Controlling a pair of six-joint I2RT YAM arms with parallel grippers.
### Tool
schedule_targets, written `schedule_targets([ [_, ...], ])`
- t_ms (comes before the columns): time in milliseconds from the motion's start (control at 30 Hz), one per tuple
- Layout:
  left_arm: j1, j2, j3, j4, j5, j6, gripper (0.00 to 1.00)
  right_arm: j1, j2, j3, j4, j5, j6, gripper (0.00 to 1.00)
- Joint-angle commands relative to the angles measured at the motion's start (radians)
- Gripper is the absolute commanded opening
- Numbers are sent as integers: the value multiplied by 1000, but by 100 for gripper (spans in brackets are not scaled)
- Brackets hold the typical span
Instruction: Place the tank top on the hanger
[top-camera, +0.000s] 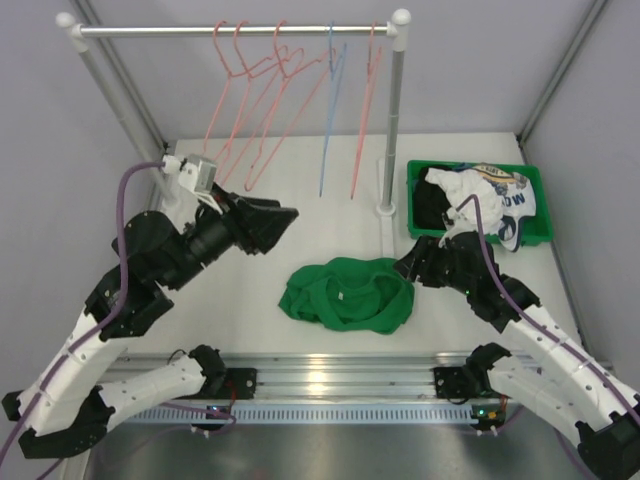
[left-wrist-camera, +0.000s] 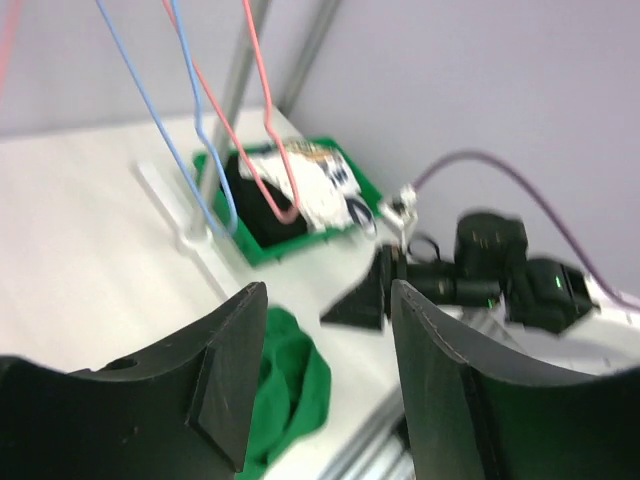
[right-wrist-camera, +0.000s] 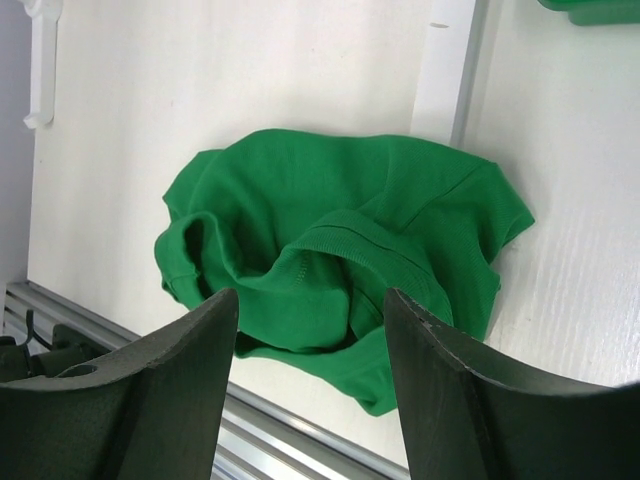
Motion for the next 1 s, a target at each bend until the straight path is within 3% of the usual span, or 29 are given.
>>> schedule_targets([
  [0, 4, 129, 125, 54, -207, 155, 58, 18, -15, 41, 3, -6, -22, 60],
  [167, 4, 252, 274, 140, -492, 304, 62, 19, -34, 47, -19, -9, -31, 61],
  [233, 6, 319, 324, 195, -626, 390, 70, 18, -34, 48, -22, -12, -34, 61],
  [333, 39, 410, 401, 226, -687, 453, 74, 19, -25, 56, -33, -23, -43, 61],
  [500, 173, 462, 449, 237, -597, 417, 75, 19, -14, 76, -54, -23, -63, 60],
  [667, 403, 473, 478, 184, -384, 326, 76, 19, -5, 81, -66, -26, -80, 60],
  [967, 687, 504, 483, 141, -45, 275, 77, 19, 8, 84, -74, -34, -94, 60],
])
